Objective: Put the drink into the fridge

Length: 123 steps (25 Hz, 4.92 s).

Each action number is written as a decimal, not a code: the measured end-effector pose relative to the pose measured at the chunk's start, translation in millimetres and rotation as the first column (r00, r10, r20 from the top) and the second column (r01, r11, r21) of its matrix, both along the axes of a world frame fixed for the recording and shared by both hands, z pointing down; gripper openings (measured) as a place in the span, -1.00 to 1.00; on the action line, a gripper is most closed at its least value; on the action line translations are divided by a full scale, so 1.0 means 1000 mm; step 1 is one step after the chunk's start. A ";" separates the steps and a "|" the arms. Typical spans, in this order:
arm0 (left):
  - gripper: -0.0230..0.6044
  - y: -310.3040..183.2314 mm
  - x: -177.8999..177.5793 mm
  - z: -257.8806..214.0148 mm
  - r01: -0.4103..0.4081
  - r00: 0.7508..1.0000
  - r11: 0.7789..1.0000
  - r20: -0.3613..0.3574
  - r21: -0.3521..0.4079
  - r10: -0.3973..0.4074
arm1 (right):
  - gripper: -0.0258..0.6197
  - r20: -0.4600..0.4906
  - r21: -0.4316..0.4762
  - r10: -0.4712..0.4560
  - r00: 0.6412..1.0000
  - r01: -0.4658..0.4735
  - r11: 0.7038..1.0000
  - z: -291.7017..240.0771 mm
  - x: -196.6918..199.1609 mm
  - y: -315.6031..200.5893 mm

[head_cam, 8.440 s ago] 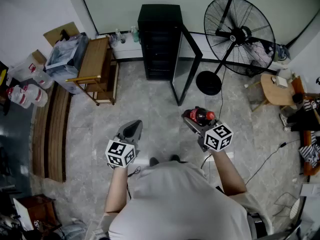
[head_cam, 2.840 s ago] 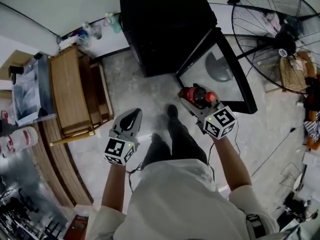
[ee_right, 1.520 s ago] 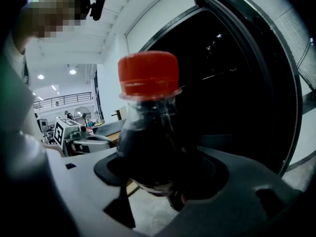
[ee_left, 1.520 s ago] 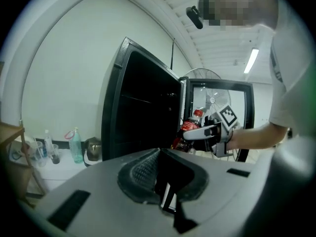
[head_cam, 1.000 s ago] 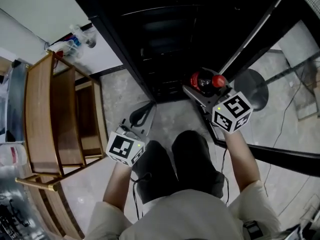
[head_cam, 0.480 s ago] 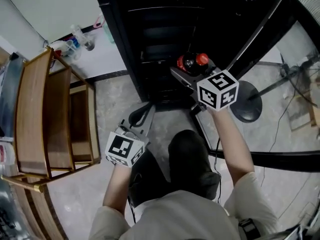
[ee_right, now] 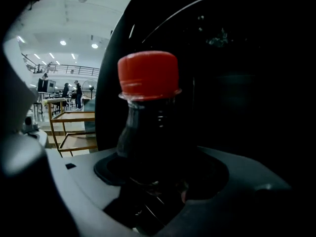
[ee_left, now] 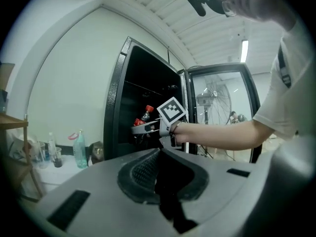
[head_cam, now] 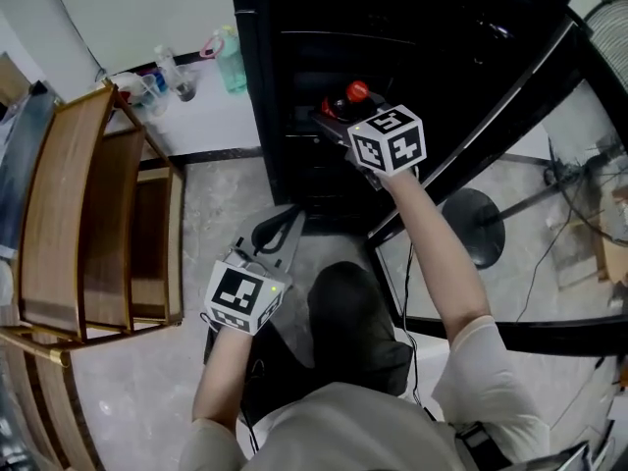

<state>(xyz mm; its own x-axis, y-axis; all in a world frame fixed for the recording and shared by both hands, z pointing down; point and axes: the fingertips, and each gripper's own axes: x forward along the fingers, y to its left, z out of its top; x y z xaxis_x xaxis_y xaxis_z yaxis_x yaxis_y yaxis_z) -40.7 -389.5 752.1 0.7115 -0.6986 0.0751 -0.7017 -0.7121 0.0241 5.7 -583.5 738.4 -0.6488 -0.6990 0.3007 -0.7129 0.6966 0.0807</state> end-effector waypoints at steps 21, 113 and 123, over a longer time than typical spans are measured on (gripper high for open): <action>-0.90 0.000 -0.021 0.021 0.083 0.995 0.996 0.052 -0.027 -0.082 | 0.05 -0.129 -0.149 -0.016 0.992 -0.003 0.989 0.045 -0.025 -0.078; -0.90 0.126 -0.069 -0.397 -0.092 0.995 0.985 0.033 -0.143 0.098 | -0.93 0.211 -0.062 0.147 0.967 -0.136 0.989 -0.400 0.015 0.263; -0.90 0.230 -0.084 -0.507 -0.080 0.997 0.989 -0.004 -0.128 0.080 | -0.93 0.200 -0.037 0.169 0.965 -0.165 0.986 -0.514 0.019 0.384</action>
<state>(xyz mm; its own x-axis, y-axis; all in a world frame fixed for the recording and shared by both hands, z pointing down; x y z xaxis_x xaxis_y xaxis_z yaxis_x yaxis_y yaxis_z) -124.9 -160.0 245.1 0.7646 -0.6241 0.1609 -0.6427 -0.7571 0.1176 25.0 -199.3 224.0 -0.5725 -0.7976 0.1902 -0.8191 0.5666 -0.0894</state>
